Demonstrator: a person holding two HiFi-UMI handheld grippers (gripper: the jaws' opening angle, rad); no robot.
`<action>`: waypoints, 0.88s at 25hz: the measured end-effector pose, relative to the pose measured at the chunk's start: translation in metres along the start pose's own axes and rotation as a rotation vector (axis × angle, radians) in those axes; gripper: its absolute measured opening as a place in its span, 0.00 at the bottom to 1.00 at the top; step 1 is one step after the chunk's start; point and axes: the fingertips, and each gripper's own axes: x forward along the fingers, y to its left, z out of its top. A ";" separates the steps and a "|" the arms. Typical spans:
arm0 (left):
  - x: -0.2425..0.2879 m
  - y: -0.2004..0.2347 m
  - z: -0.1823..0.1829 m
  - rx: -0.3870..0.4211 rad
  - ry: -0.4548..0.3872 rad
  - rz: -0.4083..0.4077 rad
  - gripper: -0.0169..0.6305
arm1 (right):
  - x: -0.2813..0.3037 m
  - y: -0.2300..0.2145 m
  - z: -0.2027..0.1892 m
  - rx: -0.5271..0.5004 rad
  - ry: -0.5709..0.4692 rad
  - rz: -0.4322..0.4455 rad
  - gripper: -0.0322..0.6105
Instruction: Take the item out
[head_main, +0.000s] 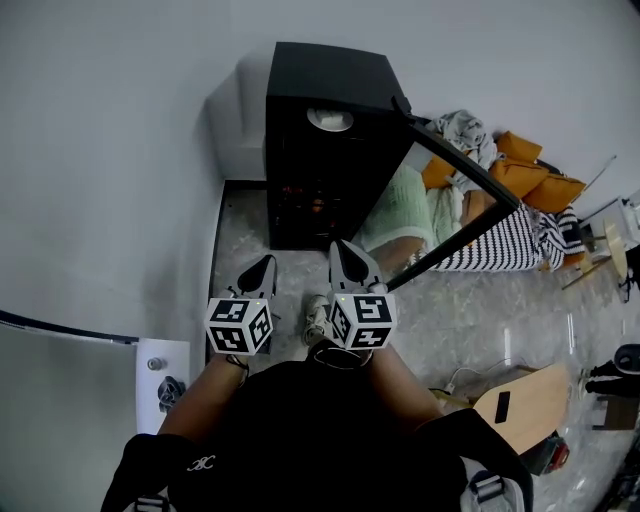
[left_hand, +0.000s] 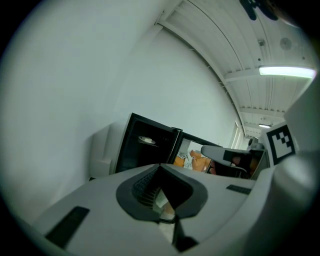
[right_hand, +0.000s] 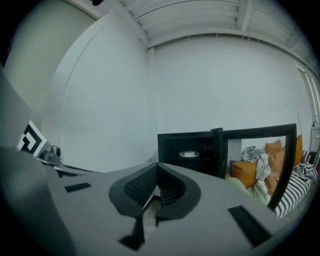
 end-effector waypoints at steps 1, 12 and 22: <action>0.008 0.002 0.001 0.001 0.004 0.001 0.04 | 0.008 -0.007 -0.001 0.002 0.003 -0.003 0.06; 0.129 0.011 0.033 0.016 0.077 0.025 0.04 | 0.095 -0.097 0.017 0.032 0.030 -0.016 0.06; 0.248 0.013 0.069 0.062 0.113 0.027 0.04 | 0.183 -0.176 0.030 -0.031 0.046 -0.002 0.06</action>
